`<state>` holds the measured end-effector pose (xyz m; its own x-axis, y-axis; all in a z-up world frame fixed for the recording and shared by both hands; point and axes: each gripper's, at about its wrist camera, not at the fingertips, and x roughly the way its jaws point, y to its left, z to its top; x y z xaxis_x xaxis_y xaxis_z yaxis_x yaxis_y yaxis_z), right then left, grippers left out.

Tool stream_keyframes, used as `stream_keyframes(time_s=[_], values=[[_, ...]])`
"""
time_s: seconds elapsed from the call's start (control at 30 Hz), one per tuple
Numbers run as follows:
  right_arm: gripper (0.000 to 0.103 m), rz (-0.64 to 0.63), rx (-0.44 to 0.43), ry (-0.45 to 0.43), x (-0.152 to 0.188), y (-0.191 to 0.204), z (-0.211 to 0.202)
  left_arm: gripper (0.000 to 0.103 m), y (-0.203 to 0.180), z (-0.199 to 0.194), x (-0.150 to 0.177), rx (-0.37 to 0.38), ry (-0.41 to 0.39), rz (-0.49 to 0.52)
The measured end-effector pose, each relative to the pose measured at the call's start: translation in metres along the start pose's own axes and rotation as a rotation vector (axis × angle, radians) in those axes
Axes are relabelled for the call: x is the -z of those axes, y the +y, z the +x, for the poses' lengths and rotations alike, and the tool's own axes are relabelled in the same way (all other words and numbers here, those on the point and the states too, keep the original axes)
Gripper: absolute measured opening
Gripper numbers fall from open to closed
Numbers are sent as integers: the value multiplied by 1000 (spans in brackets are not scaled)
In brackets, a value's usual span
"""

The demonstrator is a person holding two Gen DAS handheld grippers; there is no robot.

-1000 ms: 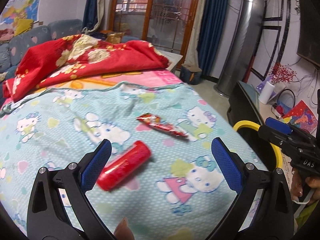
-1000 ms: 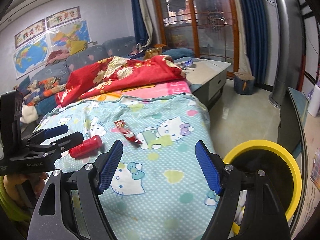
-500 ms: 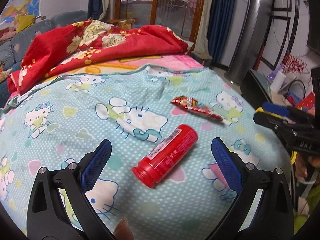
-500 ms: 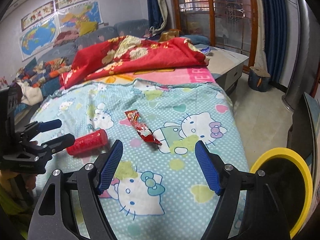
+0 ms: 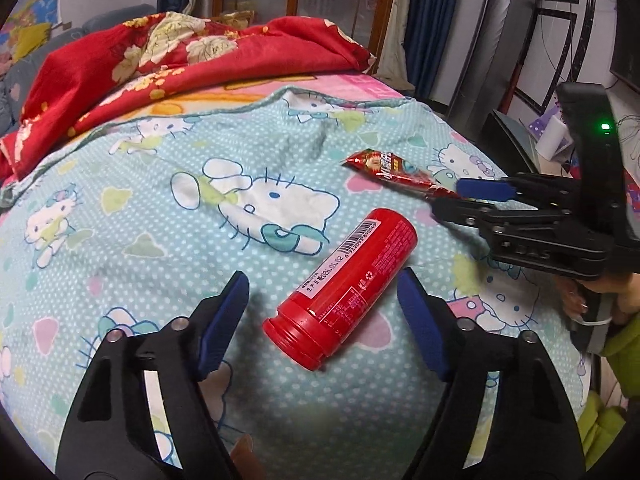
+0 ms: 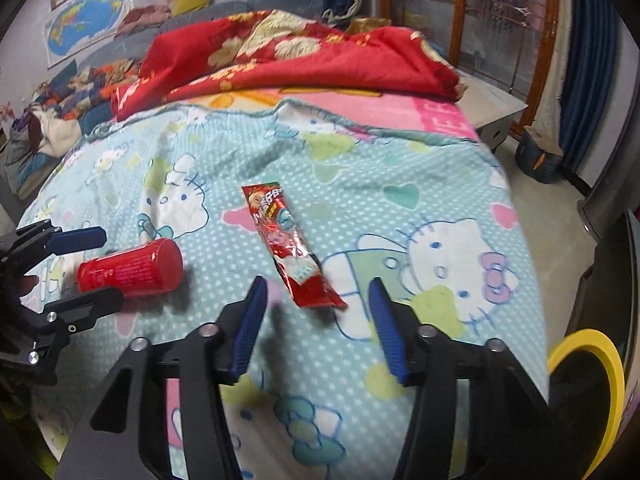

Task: Collect trash
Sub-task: 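Grasp the red can with the left tool while the right tool grasps the red snack wrapper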

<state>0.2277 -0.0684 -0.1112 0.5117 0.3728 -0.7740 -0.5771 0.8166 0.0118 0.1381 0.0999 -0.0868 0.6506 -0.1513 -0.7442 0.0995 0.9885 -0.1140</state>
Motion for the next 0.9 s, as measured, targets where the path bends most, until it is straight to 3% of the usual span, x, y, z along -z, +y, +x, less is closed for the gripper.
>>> stream_keyframes(time_s=[0.13, 0.2, 0.47, 0.9], values=[[16, -15, -13, 15, -4, 6, 11, 57, -1, 2, 1, 18, 10, 7], [8, -12, -24, 11, -4, 7, 11, 54, -4, 4, 2, 21, 17, 16], [6, 50, -68, -7, 4, 0, -2, 41, -10, 5, 5, 26, 32, 42], [5, 129, -86, -86, 26, -5, -43, 30, -30, 2, 8, -6, 27, 77]])
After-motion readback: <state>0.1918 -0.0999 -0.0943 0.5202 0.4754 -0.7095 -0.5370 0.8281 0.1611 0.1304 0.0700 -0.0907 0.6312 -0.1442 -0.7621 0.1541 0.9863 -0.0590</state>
